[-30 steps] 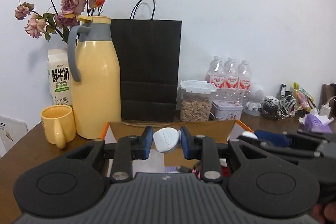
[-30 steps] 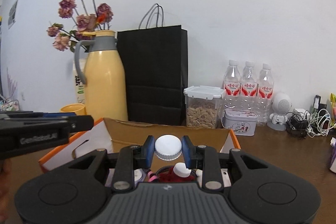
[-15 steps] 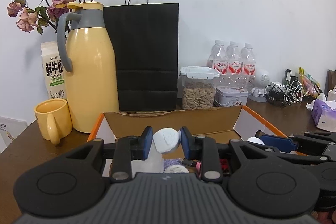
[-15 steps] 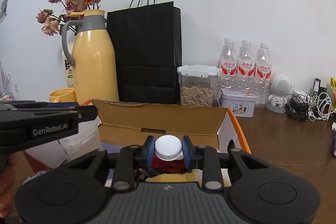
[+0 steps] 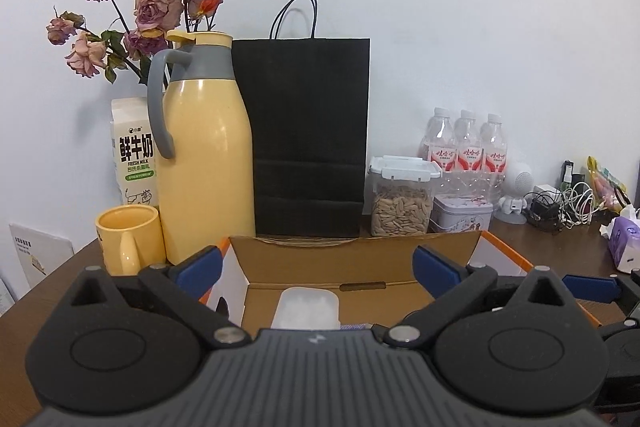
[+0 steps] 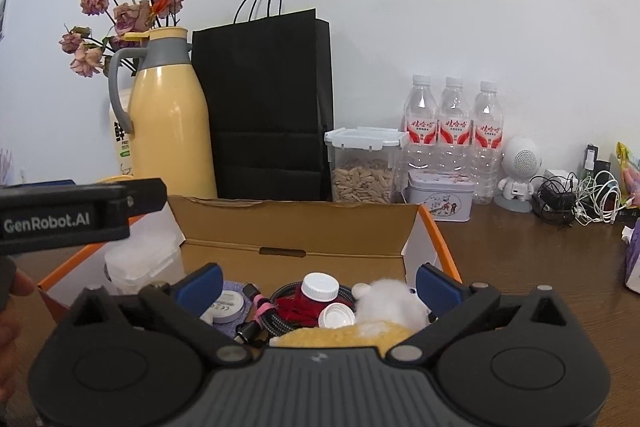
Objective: Organize objects
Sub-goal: 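Carry the cap and oval lid into the box and open both tools, then withdraw both open tools from the box back over the table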
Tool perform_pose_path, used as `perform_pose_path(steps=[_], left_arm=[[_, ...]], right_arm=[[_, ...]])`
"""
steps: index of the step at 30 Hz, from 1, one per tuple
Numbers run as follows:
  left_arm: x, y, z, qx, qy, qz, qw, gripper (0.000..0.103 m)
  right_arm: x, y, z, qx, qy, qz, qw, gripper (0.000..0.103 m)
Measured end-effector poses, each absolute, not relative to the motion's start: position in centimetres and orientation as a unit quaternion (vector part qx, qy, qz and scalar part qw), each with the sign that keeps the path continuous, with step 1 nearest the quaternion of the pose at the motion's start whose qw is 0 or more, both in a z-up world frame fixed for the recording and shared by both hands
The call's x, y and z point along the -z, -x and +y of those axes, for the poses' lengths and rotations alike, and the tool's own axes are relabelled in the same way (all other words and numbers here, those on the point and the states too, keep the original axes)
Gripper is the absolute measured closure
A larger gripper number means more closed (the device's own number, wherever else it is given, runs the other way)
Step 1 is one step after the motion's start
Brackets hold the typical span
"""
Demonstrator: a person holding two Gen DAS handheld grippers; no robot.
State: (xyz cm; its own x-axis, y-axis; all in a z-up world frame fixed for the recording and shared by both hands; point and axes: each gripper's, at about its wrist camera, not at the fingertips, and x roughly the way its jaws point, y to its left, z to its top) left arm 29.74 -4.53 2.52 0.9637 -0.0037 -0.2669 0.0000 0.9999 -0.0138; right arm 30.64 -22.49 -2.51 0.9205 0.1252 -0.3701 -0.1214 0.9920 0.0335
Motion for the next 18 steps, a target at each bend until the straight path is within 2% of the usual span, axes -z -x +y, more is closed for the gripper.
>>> perform_pose_path(steps=[18], left_arm=[[-2.5,-24.0,-2.1,0.012,0.014,0.088,0.996,0.000]], right_arm=[[2.4,-26.7,-23.0,-0.050,0.008,0.174,0.983,0.000]])
